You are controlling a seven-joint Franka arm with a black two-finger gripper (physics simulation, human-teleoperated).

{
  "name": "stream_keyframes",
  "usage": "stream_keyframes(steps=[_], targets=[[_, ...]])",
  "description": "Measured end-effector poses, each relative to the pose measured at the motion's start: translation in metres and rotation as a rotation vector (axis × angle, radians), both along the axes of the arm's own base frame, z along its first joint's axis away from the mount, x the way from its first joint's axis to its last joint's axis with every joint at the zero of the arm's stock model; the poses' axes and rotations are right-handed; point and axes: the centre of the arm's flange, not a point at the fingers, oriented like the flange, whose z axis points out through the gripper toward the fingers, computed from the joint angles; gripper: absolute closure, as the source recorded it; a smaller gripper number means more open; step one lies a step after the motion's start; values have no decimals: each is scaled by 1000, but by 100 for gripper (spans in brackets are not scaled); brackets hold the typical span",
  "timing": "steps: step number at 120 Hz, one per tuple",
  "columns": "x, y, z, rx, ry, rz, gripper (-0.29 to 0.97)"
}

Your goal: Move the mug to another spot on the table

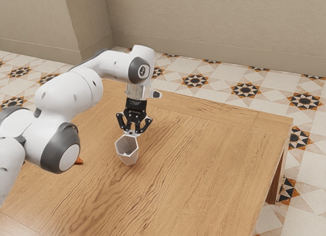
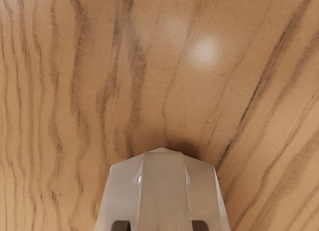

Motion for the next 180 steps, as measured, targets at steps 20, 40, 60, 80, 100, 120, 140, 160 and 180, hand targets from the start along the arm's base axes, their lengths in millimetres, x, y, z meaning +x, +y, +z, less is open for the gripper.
stream_keyframes(steps=[20,40,60,80,100,120,140,160,180], targets=[[1,1,-9,-5,-9,4,57],[5,-2,-11,-17,-38,1,48],[8,-2,-9,-23,-66,0,39],[13,10,-6,-15,-105,14,28],[18,15,11,-7,-166,17,14],[20,14,46,-3,-232,12,7],[-16,23,146,-36,-317,38,3],[-84,8,261,-88,-424,-47,1],[-118,-2,270,-113,-421,-140,1]])
